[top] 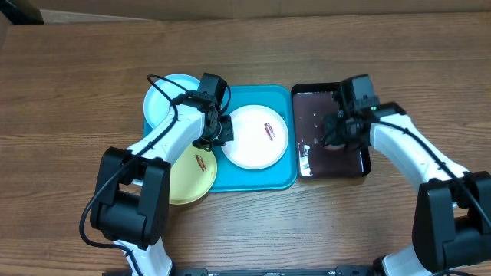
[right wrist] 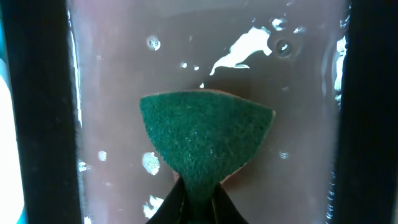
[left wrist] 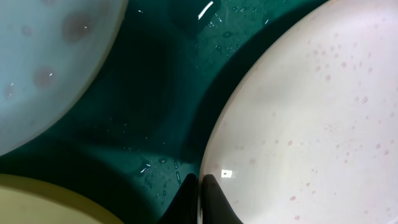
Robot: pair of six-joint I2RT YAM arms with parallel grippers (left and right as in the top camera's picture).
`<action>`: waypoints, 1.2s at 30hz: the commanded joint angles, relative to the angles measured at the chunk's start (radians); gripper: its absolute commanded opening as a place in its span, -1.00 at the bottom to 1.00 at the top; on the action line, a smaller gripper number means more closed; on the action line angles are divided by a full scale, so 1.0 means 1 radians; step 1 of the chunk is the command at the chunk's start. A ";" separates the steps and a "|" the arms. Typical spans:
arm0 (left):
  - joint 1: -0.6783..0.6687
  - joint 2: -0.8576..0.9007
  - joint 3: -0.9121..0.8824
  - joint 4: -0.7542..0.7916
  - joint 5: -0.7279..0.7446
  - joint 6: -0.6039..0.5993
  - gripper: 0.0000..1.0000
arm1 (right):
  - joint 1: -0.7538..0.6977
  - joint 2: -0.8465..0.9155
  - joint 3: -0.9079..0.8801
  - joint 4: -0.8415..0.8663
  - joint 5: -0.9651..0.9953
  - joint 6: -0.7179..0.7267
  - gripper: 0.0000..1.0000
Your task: Clean dirty plates on tray and stack at the side
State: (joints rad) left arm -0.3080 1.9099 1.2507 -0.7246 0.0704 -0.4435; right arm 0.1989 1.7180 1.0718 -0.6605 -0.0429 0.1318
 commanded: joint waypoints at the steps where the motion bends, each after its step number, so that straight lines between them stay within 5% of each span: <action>1: -0.007 0.000 -0.006 0.004 -0.011 -0.010 -0.91 | 0.004 0.001 -0.046 0.053 -0.023 -0.002 -0.59; 8: -0.007 0.000 -0.006 0.003 -0.010 -0.010 -0.92 | 0.004 0.001 -0.107 0.134 -0.022 -0.002 -0.14; 24: -0.007 0.000 -0.006 0.004 -0.010 -0.010 -0.88 | 0.004 0.001 -0.148 0.189 -0.022 -0.002 -0.13; 27: -0.007 0.000 -0.006 0.005 -0.010 -0.010 -0.70 | 0.004 0.001 -0.151 0.195 -0.023 -0.001 -0.33; 29: -0.007 0.000 -0.006 0.006 -0.011 -0.010 -0.51 | 0.004 0.001 -0.146 0.196 -0.027 -0.002 -0.89; 36: -0.007 0.000 -0.006 0.008 -0.014 -0.010 -0.46 | 0.004 -0.039 0.051 0.026 -0.030 -0.002 -0.93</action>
State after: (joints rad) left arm -0.3080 1.9099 1.2503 -0.7170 0.0696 -0.4469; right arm 0.1989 1.7199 0.9970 -0.5884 -0.0643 0.1299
